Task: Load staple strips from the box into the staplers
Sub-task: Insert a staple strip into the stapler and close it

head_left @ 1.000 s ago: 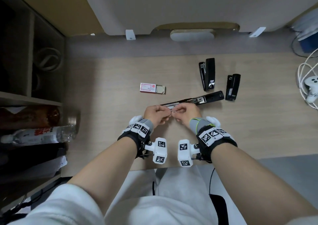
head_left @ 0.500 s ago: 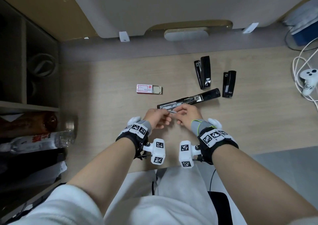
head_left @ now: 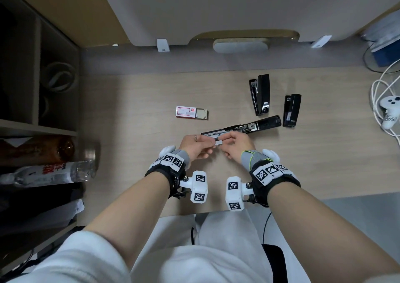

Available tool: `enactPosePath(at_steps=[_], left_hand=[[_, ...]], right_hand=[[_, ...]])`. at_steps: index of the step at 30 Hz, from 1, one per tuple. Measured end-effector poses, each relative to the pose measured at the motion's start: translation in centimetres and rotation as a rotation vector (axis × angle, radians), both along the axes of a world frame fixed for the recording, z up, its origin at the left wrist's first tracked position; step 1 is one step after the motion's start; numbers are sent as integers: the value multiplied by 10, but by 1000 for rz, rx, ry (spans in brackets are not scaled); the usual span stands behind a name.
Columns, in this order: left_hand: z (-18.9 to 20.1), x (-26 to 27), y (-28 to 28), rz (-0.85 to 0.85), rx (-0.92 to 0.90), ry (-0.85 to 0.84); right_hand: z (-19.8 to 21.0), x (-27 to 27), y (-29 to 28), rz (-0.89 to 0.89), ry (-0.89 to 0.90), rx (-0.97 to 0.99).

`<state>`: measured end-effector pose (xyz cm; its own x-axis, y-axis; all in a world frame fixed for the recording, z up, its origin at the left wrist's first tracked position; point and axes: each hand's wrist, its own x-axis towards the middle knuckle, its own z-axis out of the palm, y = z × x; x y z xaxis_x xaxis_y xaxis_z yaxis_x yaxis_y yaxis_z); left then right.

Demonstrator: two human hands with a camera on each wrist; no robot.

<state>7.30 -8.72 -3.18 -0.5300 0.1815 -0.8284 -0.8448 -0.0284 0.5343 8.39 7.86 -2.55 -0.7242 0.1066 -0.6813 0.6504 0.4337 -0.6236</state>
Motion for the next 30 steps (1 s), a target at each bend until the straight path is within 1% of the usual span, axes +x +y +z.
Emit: enactPosePath(at_steps=[2, 4, 7, 9, 12, 17, 19, 22, 25, 27, 30], left_hand=[[-1, -2, 0, 19, -29, 45], [-2, -5, 2, 11, -71, 85], [-3, -9, 4, -2, -99, 133], [-4, -11, 6, 14, -102, 137], [-5, -14, 6, 78, -110, 112], [-4, -20, -2, 142, -100, 52], [-4, -22, -5, 156, -103, 11], [-8, -22, -8, 156, -134, -7], [-13, -19, -10, 136, -158, -52], [-15, -16, -7, 87, -161, -85], [-15, -14, -1, 19, -171, -69]], right_hand=[[2, -3, -3, 32, -15, 11], [4, -5, -4, 112, -8, 65], [13, -14, -5, 289, 67, 240], [21, -25, -9, 406, 105, 340], [29, -43, -14, 503, 98, 420], [37, -55, -21, 576, 75, 474], [38, -55, -23, 591, 78, 535], [35, -55, -23, 591, 87, 612], [35, -58, -21, 586, 50, 582], [32, -60, -19, 556, 33, 545], [27, -62, -14, 492, 25, 514]])
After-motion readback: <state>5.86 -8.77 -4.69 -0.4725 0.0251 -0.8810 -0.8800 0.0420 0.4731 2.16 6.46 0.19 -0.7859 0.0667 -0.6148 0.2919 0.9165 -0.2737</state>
